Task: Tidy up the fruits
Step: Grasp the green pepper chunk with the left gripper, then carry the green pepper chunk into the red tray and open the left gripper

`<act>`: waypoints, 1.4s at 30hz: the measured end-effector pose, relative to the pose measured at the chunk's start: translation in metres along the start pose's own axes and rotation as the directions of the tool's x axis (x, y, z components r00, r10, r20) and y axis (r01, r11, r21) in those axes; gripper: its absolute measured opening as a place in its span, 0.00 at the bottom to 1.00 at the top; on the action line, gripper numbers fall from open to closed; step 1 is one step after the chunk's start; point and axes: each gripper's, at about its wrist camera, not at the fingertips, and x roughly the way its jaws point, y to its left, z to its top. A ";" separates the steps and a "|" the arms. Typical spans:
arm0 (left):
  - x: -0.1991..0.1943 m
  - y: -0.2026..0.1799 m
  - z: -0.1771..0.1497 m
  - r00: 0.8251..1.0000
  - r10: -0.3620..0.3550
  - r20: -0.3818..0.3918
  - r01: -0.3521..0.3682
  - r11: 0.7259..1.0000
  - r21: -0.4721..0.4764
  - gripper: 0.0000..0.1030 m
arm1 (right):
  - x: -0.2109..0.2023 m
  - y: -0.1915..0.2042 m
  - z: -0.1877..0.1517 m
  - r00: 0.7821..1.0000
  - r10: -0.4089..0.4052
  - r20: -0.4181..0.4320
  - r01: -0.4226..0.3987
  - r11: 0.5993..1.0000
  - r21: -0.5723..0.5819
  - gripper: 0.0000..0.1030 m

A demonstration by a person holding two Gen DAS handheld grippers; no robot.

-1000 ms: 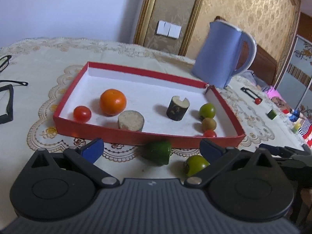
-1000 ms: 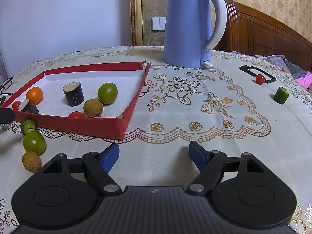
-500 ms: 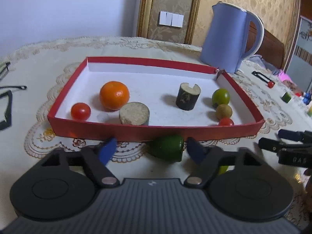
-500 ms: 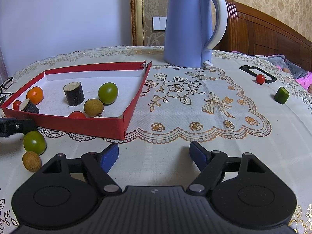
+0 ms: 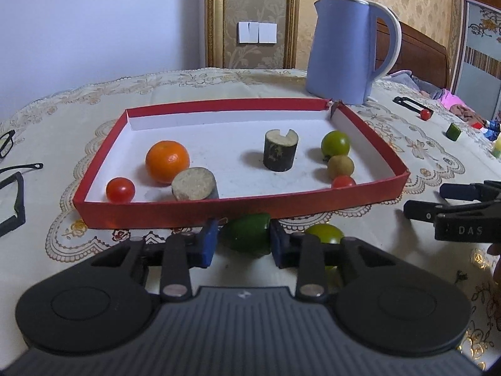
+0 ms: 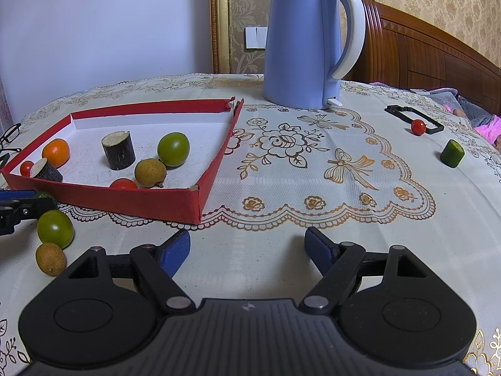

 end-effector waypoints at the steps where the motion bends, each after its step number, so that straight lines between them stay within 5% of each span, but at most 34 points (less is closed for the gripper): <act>1: -0.001 0.000 0.000 1.000 0.002 0.005 -0.002 1.000 0.006 0.31 | 0.000 0.000 0.000 1.000 0.000 0.000 0.000 1.000 0.000 0.78; 11: -0.018 -0.010 0.007 0.998 0.047 0.048 -0.049 0.997 0.054 0.31 | 0.000 0.000 0.000 1.000 0.000 0.000 0.000 1.000 0.000 0.78; 21: -0.015 0.008 0.041 0.973 0.184 0.137 -0.191 0.981 0.038 0.31 | 0.000 0.000 0.000 1.000 0.000 0.000 0.000 1.000 -0.001 0.78; 26: 0.006 0.031 0.054 0.964 0.233 0.127 -0.230 0.973 -0.034 0.31 | 0.000 0.000 0.000 1.000 0.000 -0.001 0.000 1.000 -0.001 0.78; 42: 0.042 0.054 0.062 0.943 0.320 0.091 -0.318 0.947 -0.040 0.31 | 0.000 0.000 0.000 1.000 0.000 -0.001 0.000 1.000 -0.001 0.78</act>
